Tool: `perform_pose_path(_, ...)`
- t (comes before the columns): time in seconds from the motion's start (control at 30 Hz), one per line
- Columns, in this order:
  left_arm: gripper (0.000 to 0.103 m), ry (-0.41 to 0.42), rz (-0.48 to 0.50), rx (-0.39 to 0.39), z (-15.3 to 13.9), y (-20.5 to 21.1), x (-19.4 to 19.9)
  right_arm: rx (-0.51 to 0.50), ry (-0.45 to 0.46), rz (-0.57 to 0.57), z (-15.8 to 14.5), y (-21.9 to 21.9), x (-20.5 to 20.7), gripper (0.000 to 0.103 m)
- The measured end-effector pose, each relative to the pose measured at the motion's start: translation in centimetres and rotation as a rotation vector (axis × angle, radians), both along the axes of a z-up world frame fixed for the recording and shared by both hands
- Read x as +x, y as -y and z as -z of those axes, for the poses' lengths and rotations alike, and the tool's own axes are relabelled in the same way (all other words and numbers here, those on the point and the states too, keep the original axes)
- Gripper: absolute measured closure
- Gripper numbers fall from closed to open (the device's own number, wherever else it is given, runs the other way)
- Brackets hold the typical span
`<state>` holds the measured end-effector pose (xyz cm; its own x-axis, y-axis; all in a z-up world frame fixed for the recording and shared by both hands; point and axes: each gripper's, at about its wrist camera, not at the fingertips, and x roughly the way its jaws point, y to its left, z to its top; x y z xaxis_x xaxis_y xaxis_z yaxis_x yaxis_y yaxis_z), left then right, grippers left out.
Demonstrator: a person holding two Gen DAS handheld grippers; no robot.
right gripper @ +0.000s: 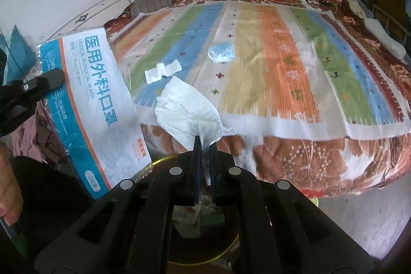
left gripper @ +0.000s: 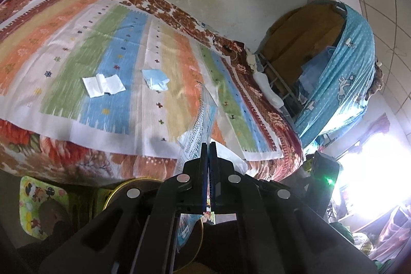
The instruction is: Collect trash
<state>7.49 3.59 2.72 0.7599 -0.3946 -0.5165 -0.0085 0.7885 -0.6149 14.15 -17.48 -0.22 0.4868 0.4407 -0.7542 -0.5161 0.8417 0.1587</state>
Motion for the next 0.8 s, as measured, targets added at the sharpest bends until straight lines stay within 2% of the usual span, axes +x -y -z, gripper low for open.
perform_pose_path(0.27, 0.103, -0.036, 0.006, 0.035, 1.2, 1.4, -0.7, -0.057, -0.030, 0.009, 1.9, 0.2, -2.2, 0.098)
perform_pose_path(0.5, 0.103, -0.088, -0.029, 0.085, 2.6, 2.3, -0.8, -0.121, -0.047, 0.021, 3.4, -0.3, -3.2, 0.098)
perform_pose_path(0.8, 0.103, -0.235, -0.044, 0.099, 5.5, 2.6, 0.2, -0.206, -0.140, 0.041, 6.6, -1.4, -3.0, 0.098)
